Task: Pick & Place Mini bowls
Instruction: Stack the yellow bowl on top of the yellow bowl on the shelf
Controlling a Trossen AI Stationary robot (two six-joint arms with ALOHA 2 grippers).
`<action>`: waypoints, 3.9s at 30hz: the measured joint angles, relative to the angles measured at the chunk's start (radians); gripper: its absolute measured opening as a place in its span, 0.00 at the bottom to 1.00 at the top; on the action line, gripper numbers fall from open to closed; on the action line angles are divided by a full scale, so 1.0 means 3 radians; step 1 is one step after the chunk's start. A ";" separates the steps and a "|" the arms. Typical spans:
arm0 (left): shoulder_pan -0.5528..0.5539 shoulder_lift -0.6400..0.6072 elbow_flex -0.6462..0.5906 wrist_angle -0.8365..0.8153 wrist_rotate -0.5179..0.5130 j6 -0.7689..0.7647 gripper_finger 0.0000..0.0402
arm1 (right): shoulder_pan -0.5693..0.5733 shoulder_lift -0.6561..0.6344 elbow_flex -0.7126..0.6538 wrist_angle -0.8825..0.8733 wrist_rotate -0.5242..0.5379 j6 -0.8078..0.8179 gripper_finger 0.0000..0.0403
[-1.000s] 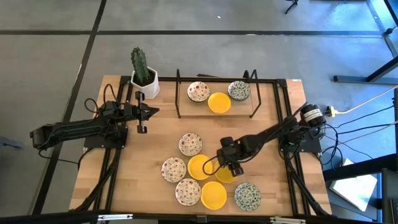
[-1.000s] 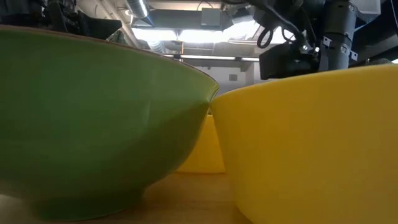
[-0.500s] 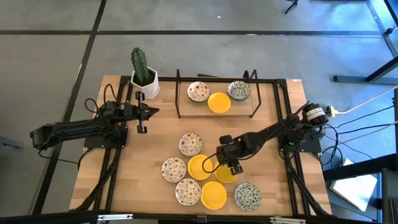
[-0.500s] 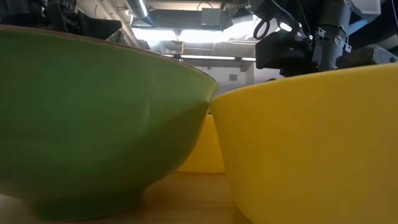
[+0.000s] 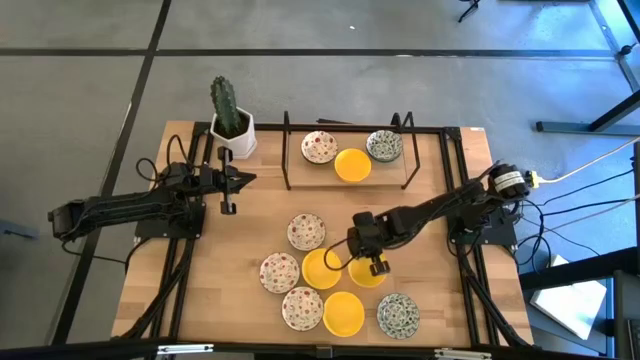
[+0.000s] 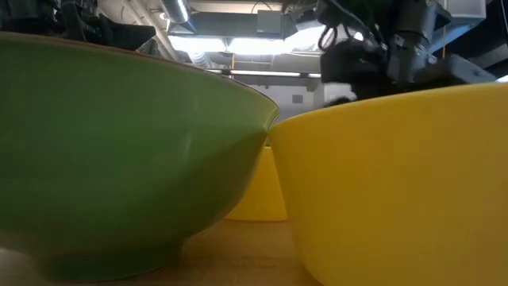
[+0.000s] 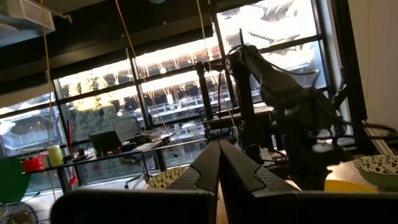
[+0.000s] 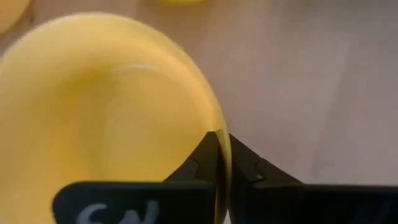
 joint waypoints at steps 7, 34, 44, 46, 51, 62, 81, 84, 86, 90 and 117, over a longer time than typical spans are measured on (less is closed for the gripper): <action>0.0000 0.0000 0.0000 0.0000 0.0000 0.0000 0.01 | -0.0330 -0.0407 0.0307 -0.0143 0.0114 -0.0325 0.02; 0.0000 -0.0001 0.0000 0.0000 -0.0001 0.0031 0.01 | -0.2575 -0.0141 0.1163 -0.0500 -0.0093 -0.0508 0.01; -0.0001 -0.0001 0.0000 0.0000 -0.0001 0.0032 0.02 | -0.2680 0.0016 0.1163 -0.0554 -0.0034 -0.0569 0.01; 0.0000 -0.0001 0.0000 0.0000 -0.0001 0.0033 0.01 | -0.2715 0.0019 0.1163 -0.0571 -0.0034 -0.0567 0.01; 0.0000 -0.0001 0.0000 0.0000 -0.0001 0.0034 0.01 | -0.2753 0.0020 0.1163 -0.0670 -0.0035 -0.0560 0.01; 0.0000 -0.0001 0.0000 -0.0001 -0.0003 0.0034 0.01 | -0.2750 0.0020 0.1163 -0.0696 -0.0037 -0.0560 0.01; -0.0001 -0.0001 0.0000 0.0000 -0.0003 0.0033 0.01 | -0.2749 0.0021 0.1163 -0.0692 -0.0036 -0.0558 0.01; 0.0000 -0.0001 0.0000 0.0000 -0.0003 0.0032 0.02 | -0.2749 0.0021 0.1163 -0.0700 -0.0036 -0.0558 0.01; -0.0001 -0.0001 0.0000 -0.0001 -0.0003 0.0032 0.02 | -0.2749 0.0021 0.1163 -0.0699 -0.0036 -0.0557 0.01; 0.0000 -0.0001 0.0000 -0.0001 -0.0002 0.0033 0.01 | -0.2749 0.0021 0.1163 -0.0688 -0.0061 -0.0533 0.01; 0.0000 -0.0001 0.0000 0.0000 -0.0001 0.0033 0.02 | -0.2735 0.0142 0.1158 -0.0705 0.0135 -0.0524 0.01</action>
